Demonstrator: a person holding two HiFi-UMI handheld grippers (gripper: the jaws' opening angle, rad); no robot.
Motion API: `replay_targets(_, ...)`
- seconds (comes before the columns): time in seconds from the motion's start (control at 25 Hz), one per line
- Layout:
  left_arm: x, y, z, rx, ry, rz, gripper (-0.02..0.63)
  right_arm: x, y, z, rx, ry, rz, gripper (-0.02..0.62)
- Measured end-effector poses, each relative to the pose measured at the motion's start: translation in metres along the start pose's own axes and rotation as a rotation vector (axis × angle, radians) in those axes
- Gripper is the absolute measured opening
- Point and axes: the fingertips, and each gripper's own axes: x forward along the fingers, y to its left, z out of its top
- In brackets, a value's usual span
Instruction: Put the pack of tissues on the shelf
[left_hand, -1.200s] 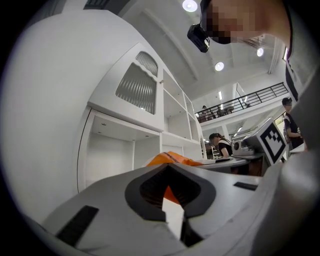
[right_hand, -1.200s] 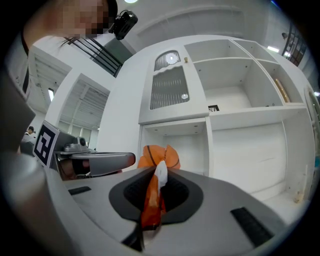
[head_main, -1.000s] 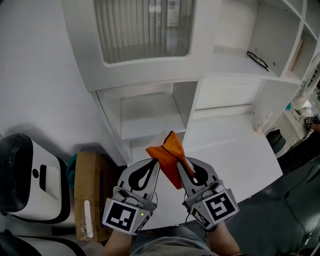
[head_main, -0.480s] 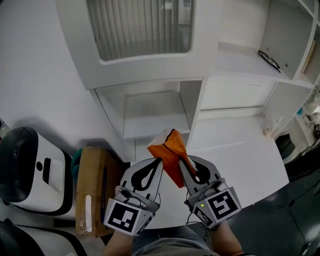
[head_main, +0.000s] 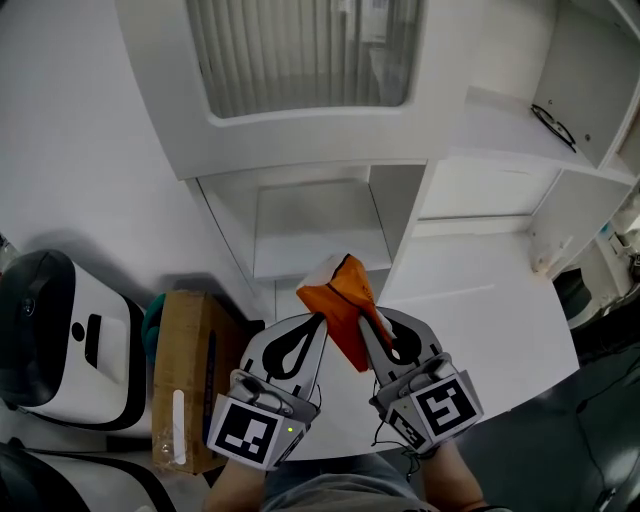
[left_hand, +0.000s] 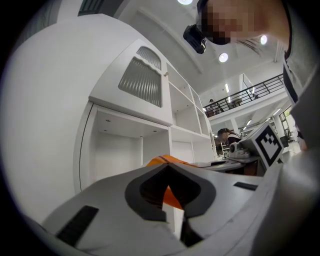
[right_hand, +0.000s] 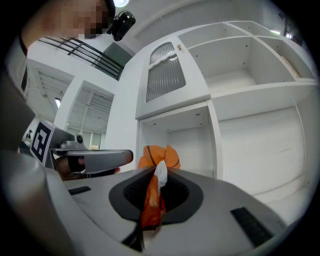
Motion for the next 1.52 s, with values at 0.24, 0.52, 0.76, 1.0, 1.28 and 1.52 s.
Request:
replay_targets(0.24, 0.003, 0.014, 0.002, 0.001, -0.022, -0.023, 0.031, 0.015, -0.001, 0.004, -0.017, 0.006, -0.024, 0.038)
replay_targets(0.52, 0.003, 0.025, -0.007, -0.035, 0.033, -0.058, 0.031, 0.033, -0.006, 0.008, -0.043, 0.019, -0.059, 0.038)
replay_targets(0.76, 0.004, 0.037, -0.009, -0.046, 0.031, -0.075, 0.031, 0.046, -0.014, 0.012, -0.066, 0.029, -0.096, 0.038)
replay_targets(1.0, 0.006, 0.047, -0.013, -0.06, 0.03, -0.095, 0.031, 0.057, -0.022, 0.018, -0.09, 0.032, -0.135, 0.038)
replay_targets(1.28, 0.005, 0.057, -0.021, -0.075, 0.04, -0.13, 0.031, 0.065, -0.027, 0.019, -0.103, 0.041, -0.183, 0.038)
replay_targets(1.52, 0.007, 0.066, -0.026, -0.087, 0.044, -0.171, 0.031, 0.074, -0.028, 0.019, -0.116, 0.056, -0.227, 0.038)
